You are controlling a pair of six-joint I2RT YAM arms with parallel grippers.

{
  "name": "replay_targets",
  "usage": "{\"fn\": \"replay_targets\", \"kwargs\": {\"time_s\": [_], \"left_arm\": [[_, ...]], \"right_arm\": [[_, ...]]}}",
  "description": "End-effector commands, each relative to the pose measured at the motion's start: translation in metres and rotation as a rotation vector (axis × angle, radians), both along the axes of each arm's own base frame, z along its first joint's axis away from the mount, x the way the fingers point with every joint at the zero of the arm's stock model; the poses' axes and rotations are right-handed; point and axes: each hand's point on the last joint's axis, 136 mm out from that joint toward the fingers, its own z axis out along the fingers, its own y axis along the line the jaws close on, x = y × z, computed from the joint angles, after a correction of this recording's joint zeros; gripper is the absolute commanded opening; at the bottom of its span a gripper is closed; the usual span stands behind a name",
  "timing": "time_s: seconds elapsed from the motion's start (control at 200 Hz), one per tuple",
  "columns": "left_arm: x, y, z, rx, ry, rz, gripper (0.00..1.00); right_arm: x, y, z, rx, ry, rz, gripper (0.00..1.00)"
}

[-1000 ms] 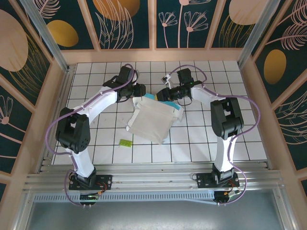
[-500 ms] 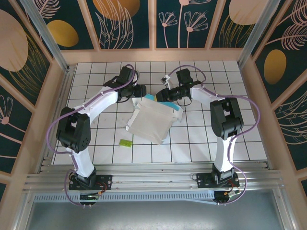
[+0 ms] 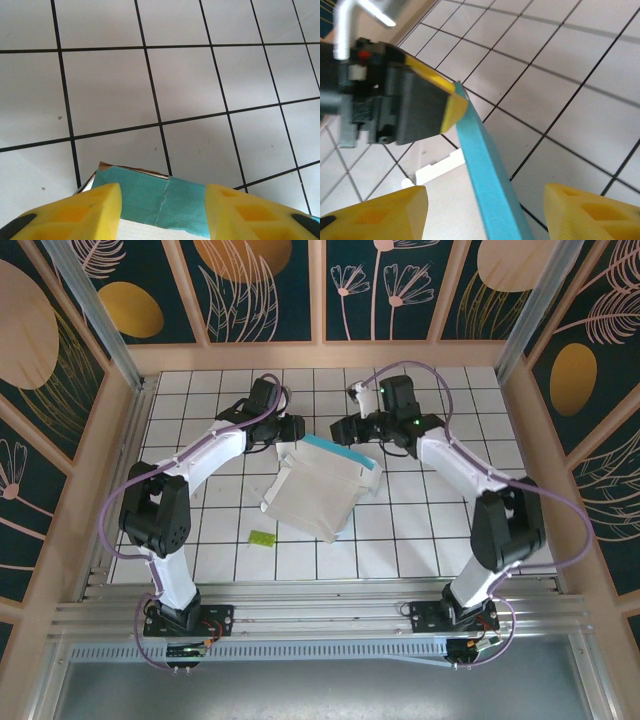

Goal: Fold the paper box

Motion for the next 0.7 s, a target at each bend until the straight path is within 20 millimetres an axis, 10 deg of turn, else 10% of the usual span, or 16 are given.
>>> {"fn": "replay_targets", "kwargs": {"time_s": [0.0, 0.455, 0.696], "left_arm": [[-0.001, -0.002, -0.01, -0.02, 0.04, 0.002, 0.47], [-0.003, -0.001, -0.011, -0.02, 0.039, 0.001, 0.47], [-0.004, -0.002, -0.013, -0.028, 0.044, -0.002, 0.47]], "right_arm": [[-0.01, 0.005, -0.003, -0.274, -0.323, 0.007, 0.68], [0.016, 0.003, -0.062, -0.881, -0.652, 0.033, 0.69], [0.022, 0.009, -0.066, -0.891, -0.702, 0.03, 0.47]]}}
